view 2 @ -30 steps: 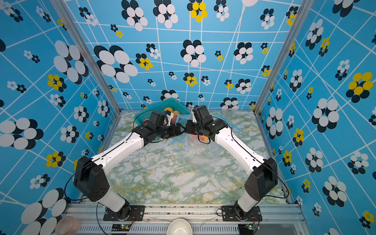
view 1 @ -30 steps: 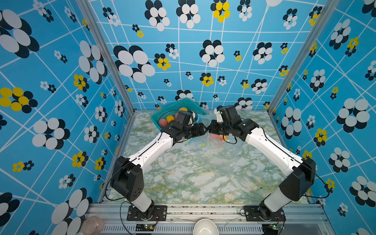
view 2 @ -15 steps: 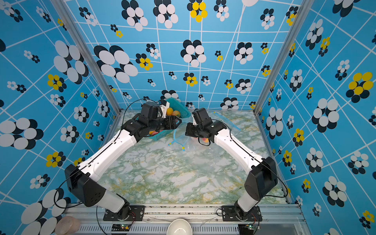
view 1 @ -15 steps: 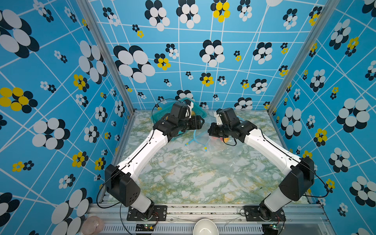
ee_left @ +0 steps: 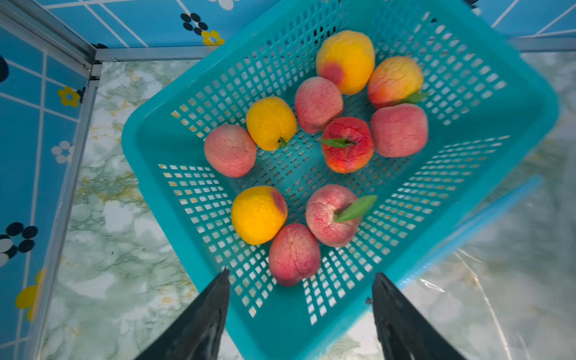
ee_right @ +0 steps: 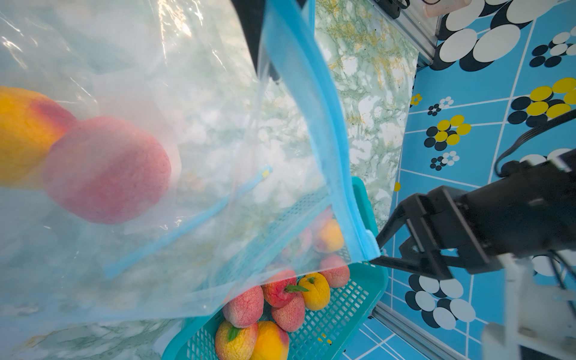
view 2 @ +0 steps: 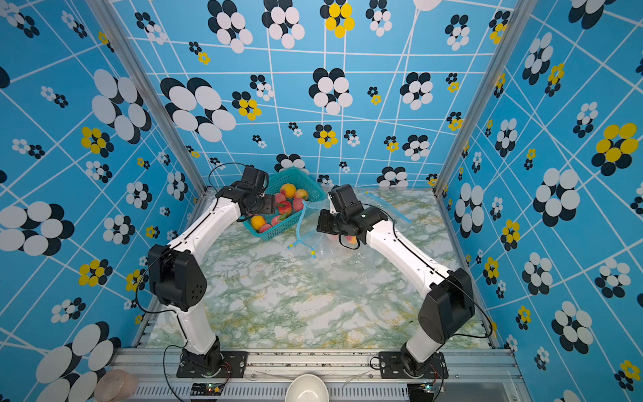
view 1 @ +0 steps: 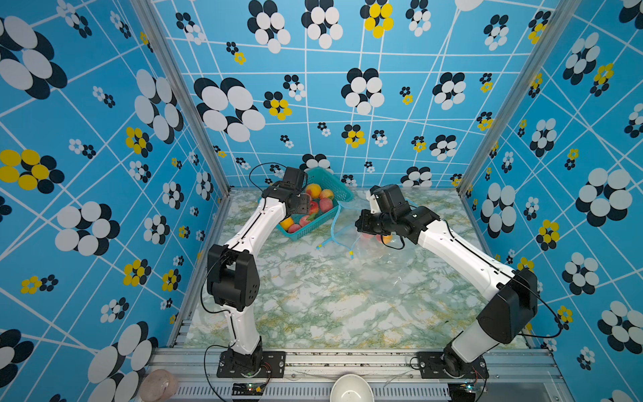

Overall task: Place the peach in a zip-top bag and seal the zipper
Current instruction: Pick up the peach from the basket.

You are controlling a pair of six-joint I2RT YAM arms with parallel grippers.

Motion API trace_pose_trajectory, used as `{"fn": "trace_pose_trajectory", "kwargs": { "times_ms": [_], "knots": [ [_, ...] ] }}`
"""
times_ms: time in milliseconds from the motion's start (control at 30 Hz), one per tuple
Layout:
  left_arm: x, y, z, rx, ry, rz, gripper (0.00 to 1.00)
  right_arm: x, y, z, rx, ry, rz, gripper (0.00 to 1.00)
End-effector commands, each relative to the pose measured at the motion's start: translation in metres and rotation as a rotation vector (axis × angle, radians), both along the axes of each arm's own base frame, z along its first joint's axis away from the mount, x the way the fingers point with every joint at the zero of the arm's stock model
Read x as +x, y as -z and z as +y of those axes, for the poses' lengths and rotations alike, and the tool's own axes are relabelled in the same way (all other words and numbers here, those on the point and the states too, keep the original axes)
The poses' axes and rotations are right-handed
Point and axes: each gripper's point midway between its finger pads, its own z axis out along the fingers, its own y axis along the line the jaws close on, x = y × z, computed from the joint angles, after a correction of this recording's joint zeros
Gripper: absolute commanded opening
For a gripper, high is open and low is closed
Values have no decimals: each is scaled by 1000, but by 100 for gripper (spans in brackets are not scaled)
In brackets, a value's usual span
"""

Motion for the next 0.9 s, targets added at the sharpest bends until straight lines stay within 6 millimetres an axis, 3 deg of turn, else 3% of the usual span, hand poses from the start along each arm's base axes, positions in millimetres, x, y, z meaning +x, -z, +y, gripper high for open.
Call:
{"fn": "trace_pose_trajectory", "kwargs": {
  "times_ms": [0,133,367,633,867],
  "knots": [
    [10,20,27,118,-28,59,74,4,3,-1,3,12,10,0],
    [28,50,30,138,-27,114,76,6,7,0,-7,9,24,0],
    [48,82,43,208,-47,181,77,10,10,2,-24,11,30,0],
    [47,113,51,237,-68,261,77,12,14,3,-32,12,40,0],
    [42,126,58,242,-85,308,77,12,19,5,-32,8,52,0]
  ]
}}
